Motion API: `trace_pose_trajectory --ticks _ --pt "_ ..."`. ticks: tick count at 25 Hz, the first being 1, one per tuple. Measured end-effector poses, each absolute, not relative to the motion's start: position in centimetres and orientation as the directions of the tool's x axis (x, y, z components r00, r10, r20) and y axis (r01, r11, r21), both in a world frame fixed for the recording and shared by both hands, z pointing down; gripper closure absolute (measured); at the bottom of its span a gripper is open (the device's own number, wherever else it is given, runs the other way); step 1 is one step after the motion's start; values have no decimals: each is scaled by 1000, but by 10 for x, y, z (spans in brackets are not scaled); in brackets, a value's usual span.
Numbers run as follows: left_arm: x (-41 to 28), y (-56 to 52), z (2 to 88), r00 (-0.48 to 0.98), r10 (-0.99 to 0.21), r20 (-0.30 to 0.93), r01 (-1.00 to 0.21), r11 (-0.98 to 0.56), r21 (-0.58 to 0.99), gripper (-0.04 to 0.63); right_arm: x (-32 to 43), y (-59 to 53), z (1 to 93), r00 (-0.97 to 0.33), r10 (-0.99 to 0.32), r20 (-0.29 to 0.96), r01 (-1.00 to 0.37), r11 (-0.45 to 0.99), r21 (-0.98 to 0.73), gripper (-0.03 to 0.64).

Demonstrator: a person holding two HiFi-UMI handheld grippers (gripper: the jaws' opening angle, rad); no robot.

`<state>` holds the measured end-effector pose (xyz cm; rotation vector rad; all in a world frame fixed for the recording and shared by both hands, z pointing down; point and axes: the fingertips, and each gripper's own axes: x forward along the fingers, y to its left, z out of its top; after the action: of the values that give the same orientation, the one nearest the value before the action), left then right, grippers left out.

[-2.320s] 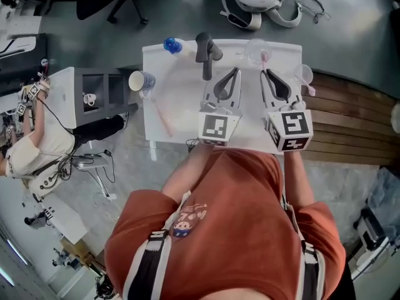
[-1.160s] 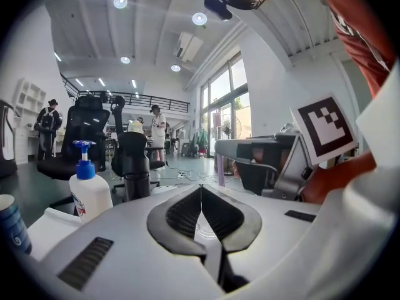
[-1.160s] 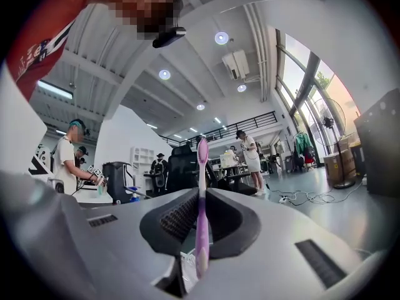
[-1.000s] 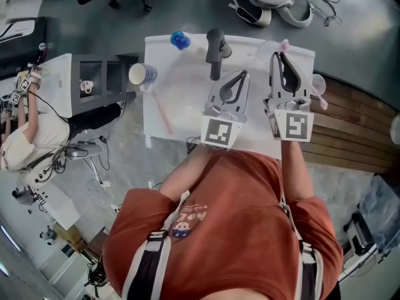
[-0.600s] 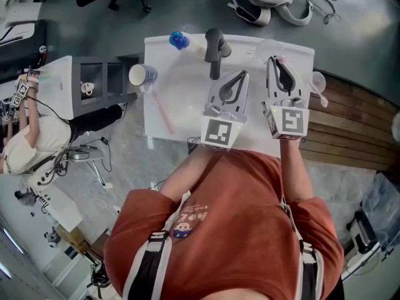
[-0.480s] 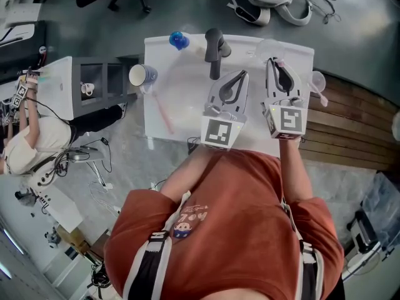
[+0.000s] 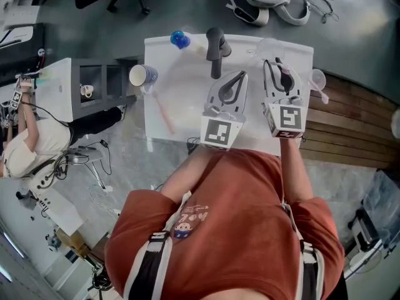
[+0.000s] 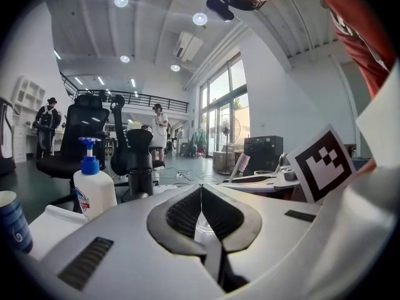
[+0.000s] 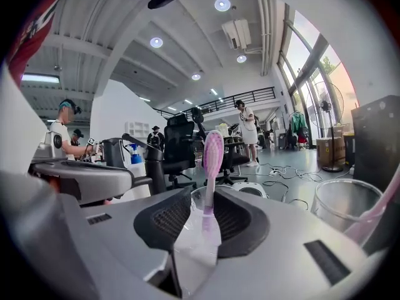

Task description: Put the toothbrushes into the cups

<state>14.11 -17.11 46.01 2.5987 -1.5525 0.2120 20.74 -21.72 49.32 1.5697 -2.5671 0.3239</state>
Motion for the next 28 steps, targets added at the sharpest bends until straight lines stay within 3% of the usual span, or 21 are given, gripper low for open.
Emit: trace_pose_trajectory --ticks 9,28 --pt "141 -164 454 491 -855 164 -869 -494 23 575 214 -209 499 -386 -881 275 -922 374 -97 408" --pt "80 -138 426 536 -838 102 -843 -538 11 575 177 -165 490 -304 -906 295 -952 294 -79 397"
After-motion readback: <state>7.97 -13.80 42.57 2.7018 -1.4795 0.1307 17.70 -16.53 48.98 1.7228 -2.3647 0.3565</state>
